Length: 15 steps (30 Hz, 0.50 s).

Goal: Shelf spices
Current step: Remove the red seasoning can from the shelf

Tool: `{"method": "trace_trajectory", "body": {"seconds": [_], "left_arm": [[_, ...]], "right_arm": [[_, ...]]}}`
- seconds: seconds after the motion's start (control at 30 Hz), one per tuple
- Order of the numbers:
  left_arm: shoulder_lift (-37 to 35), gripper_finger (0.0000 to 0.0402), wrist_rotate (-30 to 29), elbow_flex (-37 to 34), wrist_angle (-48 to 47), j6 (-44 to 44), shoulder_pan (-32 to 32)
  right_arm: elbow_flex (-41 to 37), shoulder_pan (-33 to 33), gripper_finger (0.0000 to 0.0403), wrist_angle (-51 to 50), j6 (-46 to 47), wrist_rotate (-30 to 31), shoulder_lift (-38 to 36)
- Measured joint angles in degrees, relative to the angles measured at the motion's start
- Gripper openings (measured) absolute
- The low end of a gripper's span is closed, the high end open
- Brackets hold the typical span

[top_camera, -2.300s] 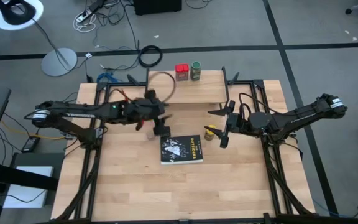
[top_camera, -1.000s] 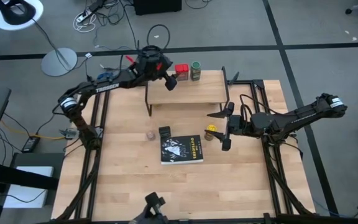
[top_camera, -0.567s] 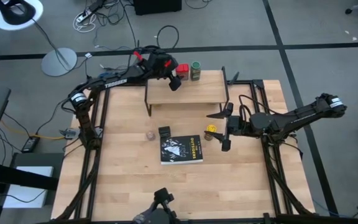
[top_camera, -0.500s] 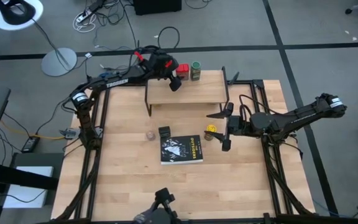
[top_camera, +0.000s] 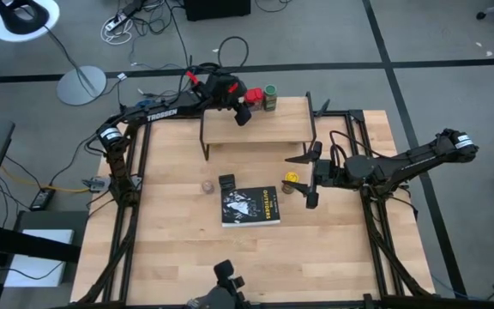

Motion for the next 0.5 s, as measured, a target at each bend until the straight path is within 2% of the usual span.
{"method": "trace_trajectory", "body": {"seconds": [0.2,0.37,0.5], "left_arm": [[-4.1,0.0187,-0.1,-0.1,-3.6,-1.4,-0.6],[-11.7,0.0187,1.0,-0.1,-9.6,-1.0,-2.1],[-17.7,0.0187,2.7,-0.1,-14.6,-0.1,-5.9]], "right_arm": [[0.0,0.0,0.0297,0.0,0.0,0.0,0.0],[0.0,0.0,0.0297,0.0,0.0,0.0,0.0],[0.0,-0.1,0.0297,0.0,-0.1,0.0,0.0]]}}
